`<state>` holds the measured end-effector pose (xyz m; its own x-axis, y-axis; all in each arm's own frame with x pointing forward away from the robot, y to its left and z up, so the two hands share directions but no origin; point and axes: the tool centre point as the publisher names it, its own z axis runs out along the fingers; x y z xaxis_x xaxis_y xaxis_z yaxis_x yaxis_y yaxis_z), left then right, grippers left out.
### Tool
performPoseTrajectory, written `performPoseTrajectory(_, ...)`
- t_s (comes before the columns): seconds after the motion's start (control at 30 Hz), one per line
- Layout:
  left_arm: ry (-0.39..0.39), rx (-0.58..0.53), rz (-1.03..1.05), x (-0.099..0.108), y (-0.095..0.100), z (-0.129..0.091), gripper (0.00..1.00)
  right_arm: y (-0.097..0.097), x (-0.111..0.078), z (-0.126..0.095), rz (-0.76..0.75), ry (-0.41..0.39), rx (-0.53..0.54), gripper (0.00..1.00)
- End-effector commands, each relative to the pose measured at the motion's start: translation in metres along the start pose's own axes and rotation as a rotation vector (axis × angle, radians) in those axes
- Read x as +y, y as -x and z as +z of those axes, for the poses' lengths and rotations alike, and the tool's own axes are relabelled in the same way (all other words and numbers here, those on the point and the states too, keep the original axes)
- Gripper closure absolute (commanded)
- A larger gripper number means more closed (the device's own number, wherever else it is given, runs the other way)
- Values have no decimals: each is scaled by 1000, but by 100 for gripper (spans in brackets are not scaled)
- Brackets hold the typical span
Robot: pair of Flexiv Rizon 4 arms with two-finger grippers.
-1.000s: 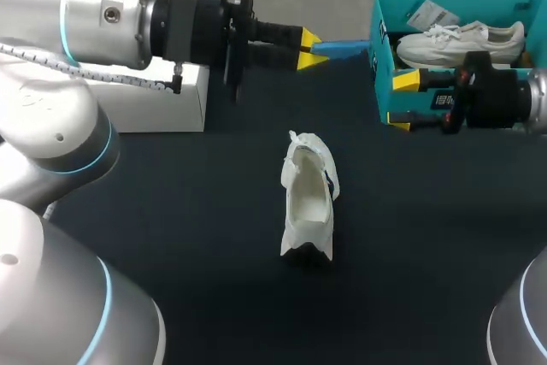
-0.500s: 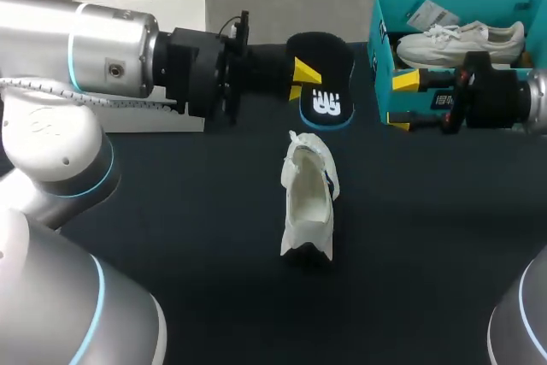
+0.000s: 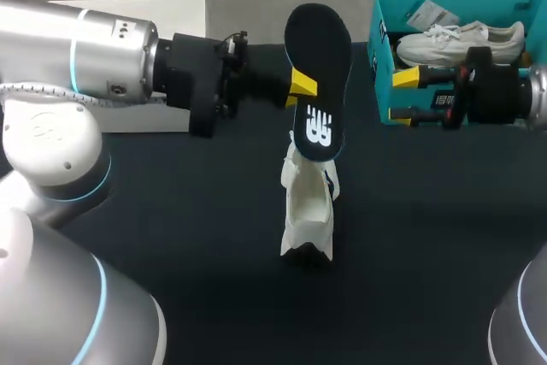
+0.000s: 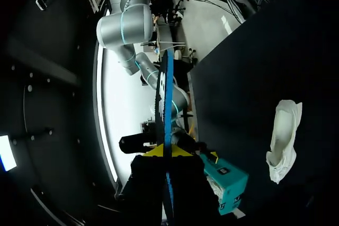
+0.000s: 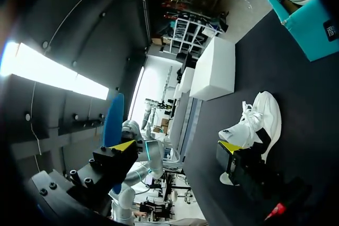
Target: Take the shoe out of the shoebox, open the shoe tongue, remove and reinsert the insole, then place the shoe into the shoebox
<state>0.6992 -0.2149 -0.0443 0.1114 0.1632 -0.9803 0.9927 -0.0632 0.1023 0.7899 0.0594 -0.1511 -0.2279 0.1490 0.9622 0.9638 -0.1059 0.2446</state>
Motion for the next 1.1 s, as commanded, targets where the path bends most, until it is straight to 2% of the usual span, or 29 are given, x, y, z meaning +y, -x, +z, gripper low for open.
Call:
performPoseTrajectory(0.03, 22, -27, -23, -3, -17, 13, 100, -14, -1, 2, -4, 12, -46, 0)
performPoseTrajectory(0.4, 52, -14, 83, 11, -64, 38, 100, -32, 5, 21, -22, -32, -23, 0)
performPoseTrajectory(0.6, 68, -26, 66, 18, -76, 51, 100, -35, 5, 32, -20, -65, 1, 0)
performPoseTrajectory(0.67, 71, -22, 66, 21, -78, 56, 100, -36, 4, 35, -14, -74, 9, 15)
performPoseTrajectory(0.8, 75, -19, 44, 28, -79, 65, 100, -37, 3, 41, -4, -96, 17, 36)
performPoseTrajectory(0.93, 88, -21, 20, 36, -77, 70, 100, -38, 1, 44, 3, -110, 20, 50)
performPoseTrajectory(1.1, 105, -26, 9, 49, -75, 75, 100, -40, -1, 46, 14, -128, 22, 47)
